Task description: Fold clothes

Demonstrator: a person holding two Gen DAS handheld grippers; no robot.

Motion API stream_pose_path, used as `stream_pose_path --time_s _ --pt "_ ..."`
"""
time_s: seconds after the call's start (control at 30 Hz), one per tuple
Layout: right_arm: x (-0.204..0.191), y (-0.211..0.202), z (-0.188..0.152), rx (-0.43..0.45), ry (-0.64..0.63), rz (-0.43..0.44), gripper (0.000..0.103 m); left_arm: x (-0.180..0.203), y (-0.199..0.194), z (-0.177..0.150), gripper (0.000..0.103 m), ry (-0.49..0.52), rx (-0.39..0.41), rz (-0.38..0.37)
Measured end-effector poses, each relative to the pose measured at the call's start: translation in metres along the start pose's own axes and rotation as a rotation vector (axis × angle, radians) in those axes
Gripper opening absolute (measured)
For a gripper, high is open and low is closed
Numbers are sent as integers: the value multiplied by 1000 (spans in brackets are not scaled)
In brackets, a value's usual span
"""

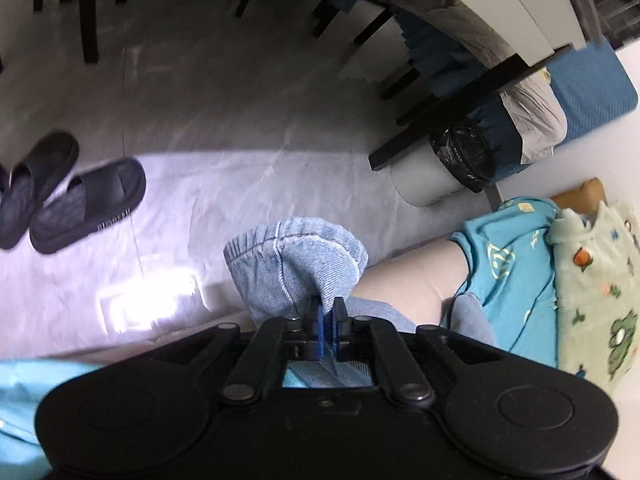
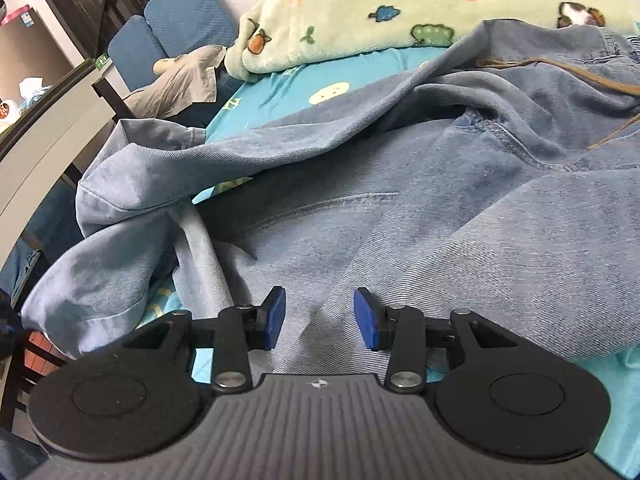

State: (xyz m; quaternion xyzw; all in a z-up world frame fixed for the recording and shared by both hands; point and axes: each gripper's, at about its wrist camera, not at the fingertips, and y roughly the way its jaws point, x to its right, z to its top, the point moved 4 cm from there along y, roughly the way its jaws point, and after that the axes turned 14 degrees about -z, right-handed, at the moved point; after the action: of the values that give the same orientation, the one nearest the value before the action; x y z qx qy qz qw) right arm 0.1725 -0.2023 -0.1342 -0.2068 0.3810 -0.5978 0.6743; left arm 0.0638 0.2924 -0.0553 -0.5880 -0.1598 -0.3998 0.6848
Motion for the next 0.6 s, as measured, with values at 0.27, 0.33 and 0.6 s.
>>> stream_pose_path --time_s 0.27,0.33,0.6 --pt "-2 -4 1 6 5 7 41 11 -32 -5 45 74 -44 -141" --pt "-4 -4 2 8 2 10 41 18 -35 -9 45 108 -48 -175" --pt "-9 -6 2 13 -10 12 41 67 19 -27 52 135 -140 -274"
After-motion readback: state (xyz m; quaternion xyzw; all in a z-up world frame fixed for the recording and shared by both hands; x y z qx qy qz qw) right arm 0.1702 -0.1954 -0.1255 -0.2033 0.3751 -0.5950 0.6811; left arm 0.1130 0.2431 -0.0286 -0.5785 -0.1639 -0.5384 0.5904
